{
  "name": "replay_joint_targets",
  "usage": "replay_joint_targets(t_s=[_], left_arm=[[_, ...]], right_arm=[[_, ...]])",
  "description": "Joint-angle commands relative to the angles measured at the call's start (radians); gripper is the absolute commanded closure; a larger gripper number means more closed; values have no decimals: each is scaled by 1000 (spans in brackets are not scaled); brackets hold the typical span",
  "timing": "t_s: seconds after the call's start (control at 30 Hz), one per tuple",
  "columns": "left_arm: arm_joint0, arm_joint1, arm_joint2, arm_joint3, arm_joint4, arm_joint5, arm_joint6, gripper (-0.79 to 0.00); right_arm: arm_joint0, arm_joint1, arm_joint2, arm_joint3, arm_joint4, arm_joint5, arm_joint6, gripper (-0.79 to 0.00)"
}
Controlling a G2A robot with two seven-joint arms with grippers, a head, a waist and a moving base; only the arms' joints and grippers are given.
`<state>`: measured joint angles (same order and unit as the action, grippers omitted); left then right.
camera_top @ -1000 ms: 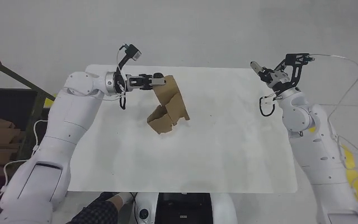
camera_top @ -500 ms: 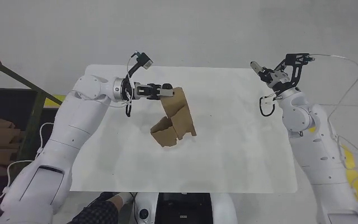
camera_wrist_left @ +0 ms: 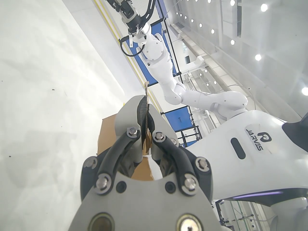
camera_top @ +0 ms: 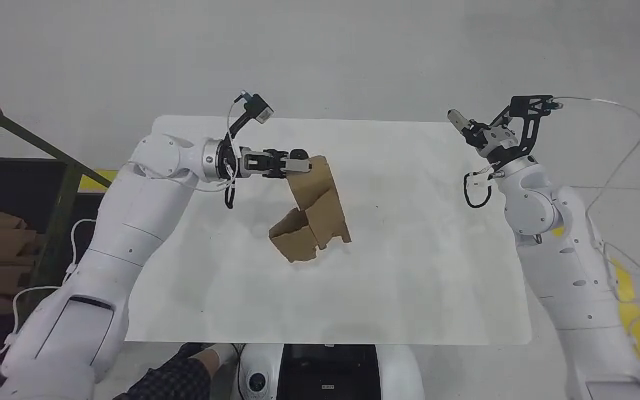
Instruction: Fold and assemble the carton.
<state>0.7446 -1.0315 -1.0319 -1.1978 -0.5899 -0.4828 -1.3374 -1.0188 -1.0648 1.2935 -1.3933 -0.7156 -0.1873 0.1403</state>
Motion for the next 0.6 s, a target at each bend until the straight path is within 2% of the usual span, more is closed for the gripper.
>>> replay_joint_targets(t_s=[0.0,0.2,0.33,0.57], left_arm=[[0,0,0,0,0,0,0,0],[0,0,0,0,0,0,0,0],[0,0,0,0,0,0,0,0],[0,0,0,0,0,0,0,0]], right_arm=[[0,0,0,0,0,0,0,-785],[0,0,0,0,0,0,0,-785],[-11,3,-1,-11,10,-67,82,-785],[-57,13,-9,-42,124,-340,242,-785]])
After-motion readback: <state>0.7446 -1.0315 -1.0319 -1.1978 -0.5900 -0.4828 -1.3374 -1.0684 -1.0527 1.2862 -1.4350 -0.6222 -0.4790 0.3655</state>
